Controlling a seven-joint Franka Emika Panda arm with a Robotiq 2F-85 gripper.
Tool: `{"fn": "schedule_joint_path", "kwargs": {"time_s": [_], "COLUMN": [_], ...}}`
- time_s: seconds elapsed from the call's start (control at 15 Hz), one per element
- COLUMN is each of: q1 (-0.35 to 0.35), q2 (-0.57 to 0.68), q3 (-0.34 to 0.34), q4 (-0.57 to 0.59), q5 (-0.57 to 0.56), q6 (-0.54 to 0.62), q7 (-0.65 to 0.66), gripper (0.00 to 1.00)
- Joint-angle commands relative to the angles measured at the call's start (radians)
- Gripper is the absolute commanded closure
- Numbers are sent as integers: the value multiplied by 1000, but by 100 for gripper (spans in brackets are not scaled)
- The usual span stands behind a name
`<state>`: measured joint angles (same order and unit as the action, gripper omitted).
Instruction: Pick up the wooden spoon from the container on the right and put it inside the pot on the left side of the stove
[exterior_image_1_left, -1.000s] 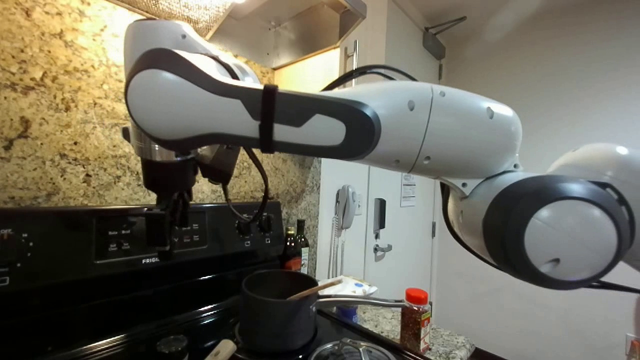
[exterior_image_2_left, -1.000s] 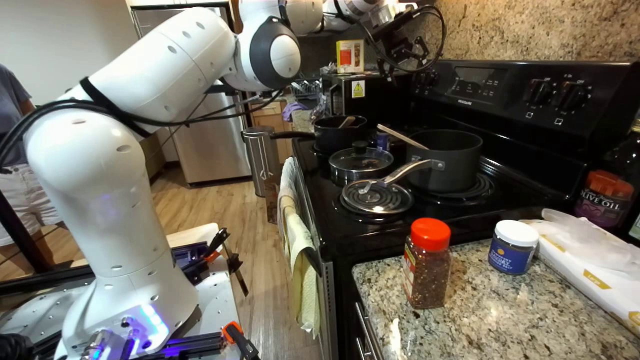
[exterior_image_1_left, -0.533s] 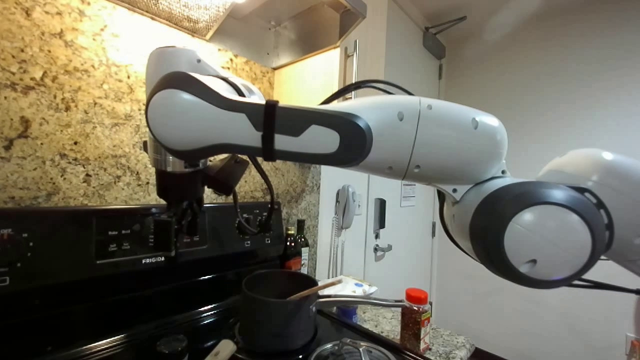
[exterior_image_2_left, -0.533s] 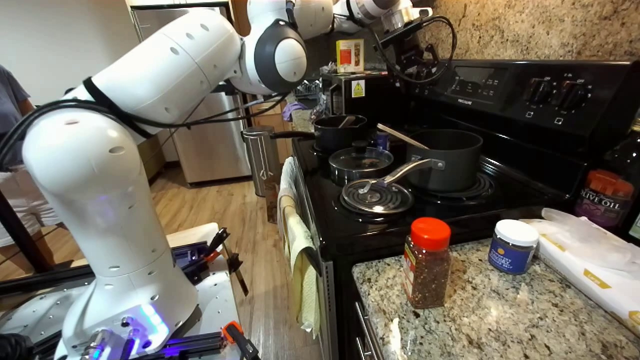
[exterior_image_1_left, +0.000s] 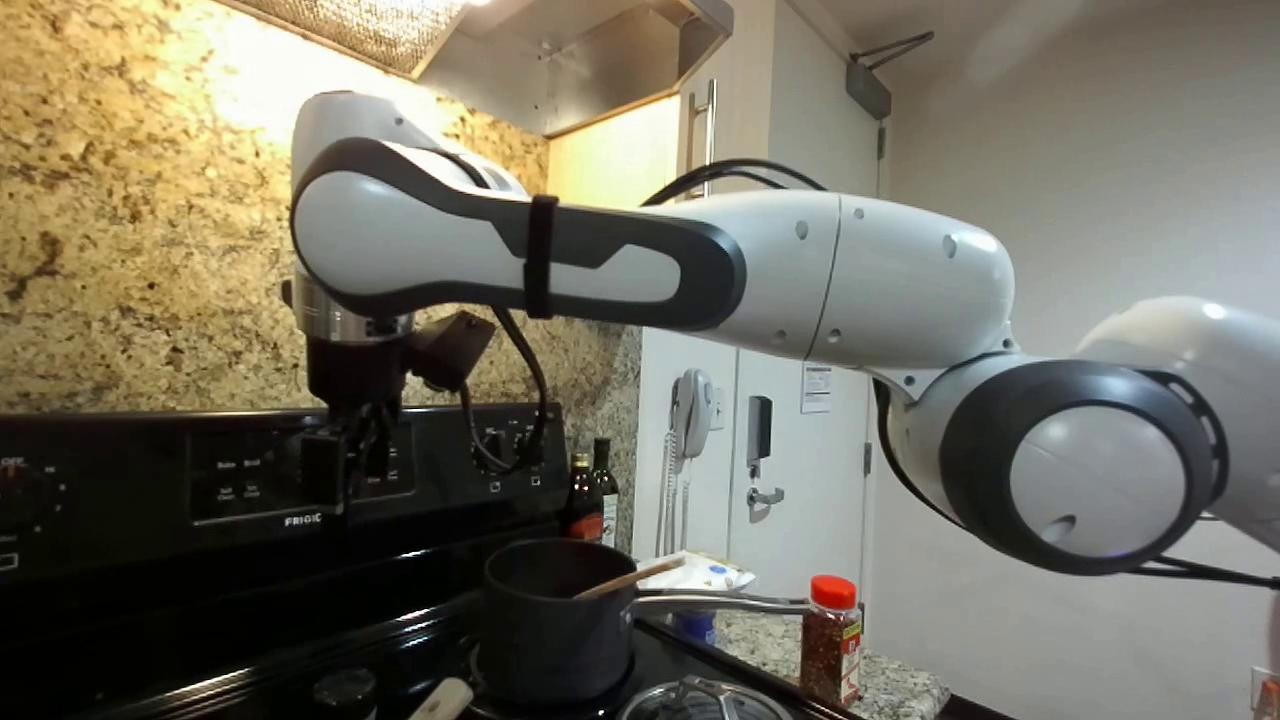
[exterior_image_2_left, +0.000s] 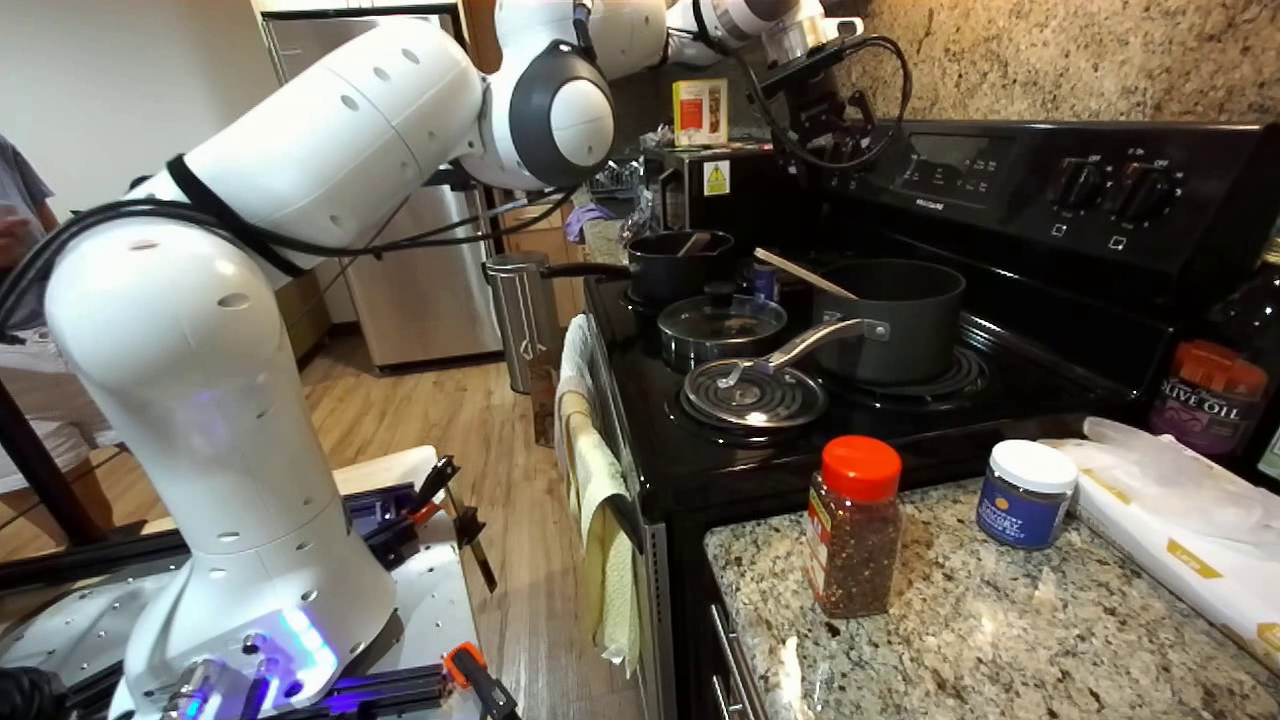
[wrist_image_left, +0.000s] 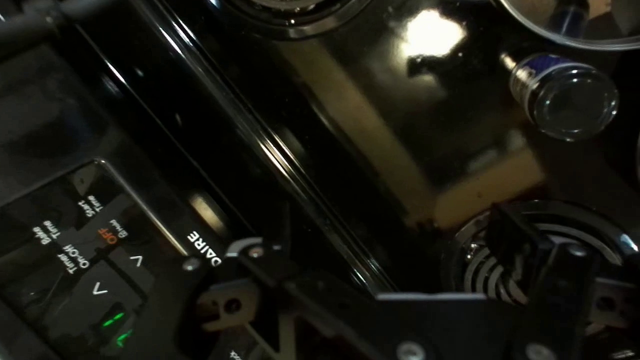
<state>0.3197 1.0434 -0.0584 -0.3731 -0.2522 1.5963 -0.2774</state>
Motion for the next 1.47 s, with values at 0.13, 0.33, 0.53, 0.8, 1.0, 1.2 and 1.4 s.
{"fn": "schedule_joint_path", "kwargs": {"time_s": [0.13,0.33,0.53,0.8,1.0,1.2,1.4], "q1": [-81,-127,-157,-197,-177,-172,-168], "q2": [1,-19,-37,-33,-23,0,2], "q3": [109,139,150,195,160,160,158], "q4": [34,4,-29,-10,-15,19,22], "q5": [148,205,244,330,290,289,281], "q6": [-131,-202,-227,-182,-188,-203,-141], "q7": [-113,-79,-58,-51,-68,-69,-107], "gripper": [0,0,0,0,0,0,0]}}
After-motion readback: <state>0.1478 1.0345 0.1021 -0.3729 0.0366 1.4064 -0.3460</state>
